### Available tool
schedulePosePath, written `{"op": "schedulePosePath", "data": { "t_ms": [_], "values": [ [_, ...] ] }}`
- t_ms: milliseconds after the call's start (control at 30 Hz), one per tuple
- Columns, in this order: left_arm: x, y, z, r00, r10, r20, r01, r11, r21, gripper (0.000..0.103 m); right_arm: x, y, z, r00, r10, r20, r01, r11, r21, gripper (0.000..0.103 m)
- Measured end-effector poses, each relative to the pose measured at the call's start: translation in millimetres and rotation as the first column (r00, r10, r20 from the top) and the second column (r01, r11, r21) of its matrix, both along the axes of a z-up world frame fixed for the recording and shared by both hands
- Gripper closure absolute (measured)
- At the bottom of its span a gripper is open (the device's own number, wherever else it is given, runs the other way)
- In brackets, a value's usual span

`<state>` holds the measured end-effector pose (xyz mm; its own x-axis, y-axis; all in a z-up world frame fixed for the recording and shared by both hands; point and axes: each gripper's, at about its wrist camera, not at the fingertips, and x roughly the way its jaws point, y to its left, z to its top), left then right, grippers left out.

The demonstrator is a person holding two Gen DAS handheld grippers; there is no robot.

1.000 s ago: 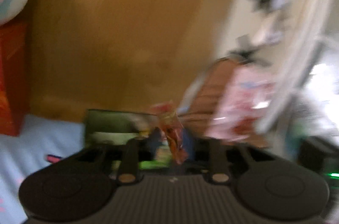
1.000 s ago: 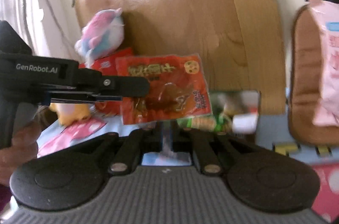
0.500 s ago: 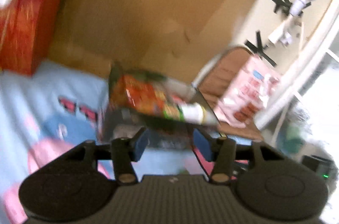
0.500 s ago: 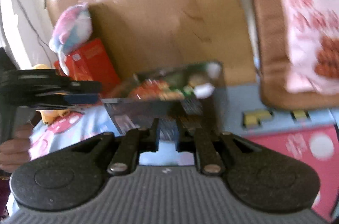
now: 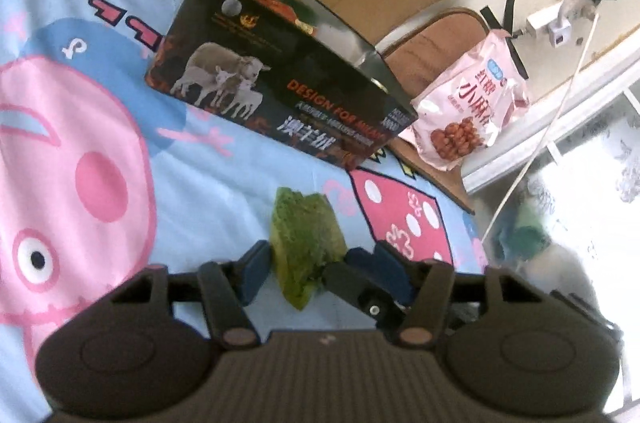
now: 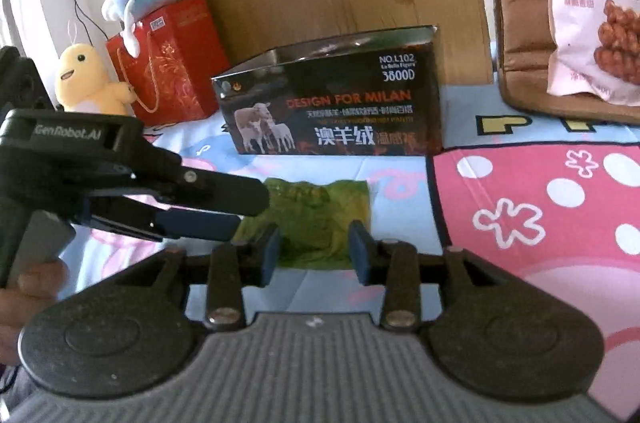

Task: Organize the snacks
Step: 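Grasp the green-wrapped pastry with the left gripper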

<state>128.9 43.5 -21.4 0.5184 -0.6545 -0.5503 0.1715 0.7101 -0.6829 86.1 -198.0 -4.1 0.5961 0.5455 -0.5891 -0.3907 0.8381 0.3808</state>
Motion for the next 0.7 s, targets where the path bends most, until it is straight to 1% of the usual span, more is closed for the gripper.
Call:
{"op": "schedulePosePath", "data": {
  "t_ms": [33,67,100,167,200,233,267,333,467,567,600,633,667,700],
  "values": [
    [-1.4,-2.0,2.9,1.000,0.013,0.019,-0.013,0.999,0.029,0.070,2.5,-2.8,-0.9,1.000,-0.005,-0.008,0.005,1.000,0.018,0.062],
    [-2.5,-3.6,6.1,0.999,0.028,0.038,-0.031,0.997,0.064,0.088,3.2,-3.7,-1.7,1.000,-0.008,-0.013,0.009,1.000,0.030,0.062],
    [-2.8,-4.0,8.3,0.998,0.042,0.053,-0.047,0.995,0.088,0.094,3.5,-4.7,-2.3,1.000,-0.007,-0.014,0.007,0.999,0.039,0.062],
    [-1.5,-2.4,9.7,0.997,0.053,0.059,-0.058,0.994,0.089,0.094,3.1,-5.7,-2.2,1.000,-0.012,-0.015,0.012,0.999,0.046,0.061],
    [-2.0,-3.0,9.8,0.996,0.056,0.064,-0.062,0.993,0.102,0.094,4.0,-8.3,-2.9,1.000,-0.012,-0.020,0.014,0.998,0.064,0.061],
    [-3.4,-4.1,10.9,0.996,0.050,0.079,-0.059,0.991,0.117,0.094,3.1,-10.4,-3.1,1.000,-0.016,-0.024,0.018,0.997,0.078,0.056],
    [-6.0,-6.6,12.9,0.994,0.040,0.101,-0.054,0.989,0.137,0.094,3.8,-13.2,-3.5,0.999,-0.020,-0.029,0.023,0.995,0.099,0.043],
    [-10.0,-11.5,18.0,0.991,0.013,0.132,-0.034,0.987,0.160,0.094,3.8,-15.9,-2.5,0.999,-0.024,-0.025,0.027,0.993,0.119,0.021],
    [-10.4,-20.7,28.9,0.987,-0.023,0.156,-0.003,0.986,0.164,0.096,1.2,-5.7,0.0,1.000,-0.010,0.000,0.010,0.999,0.052,0.013],
    [-7.7,-27.5,36.9,0.983,-0.051,0.179,0.020,0.985,0.172,0.094,1.8,5.1,1.3,1.000,0.009,0.018,-0.008,1.000,-0.022,0.013],
    [-5.4,-31.4,38.0,0.983,-0.064,0.174,0.033,0.984,0.178,0.091,1.9,6.9,1.4,1.000,0.009,0.022,-0.008,0.999,-0.036,0.014],
    [-3.2,-35.5,37.6,0.983,-0.077,0.166,0.046,0.982,0.185,0.090,2.0,7.4,1.2,1.000,0.009,0.026,-0.008,0.999,-0.043,0.021],
    [-0.6,-40.6,36.0,0.984,-0.091,0.155,0.061,0.980,0.192,0.088,2.4,7.4,0.9,1.000,0.011,0.025,-0.010,0.999,-0.045,0.036],
    [0.6,-44.4,34.7,0.984,-0.094,0.153,0.062,0.978,0.198,0.083,2.7,7.2,0.8,1.000,0.004,0.027,-0.002,0.999,-0.052,0.039]
  ]
}}
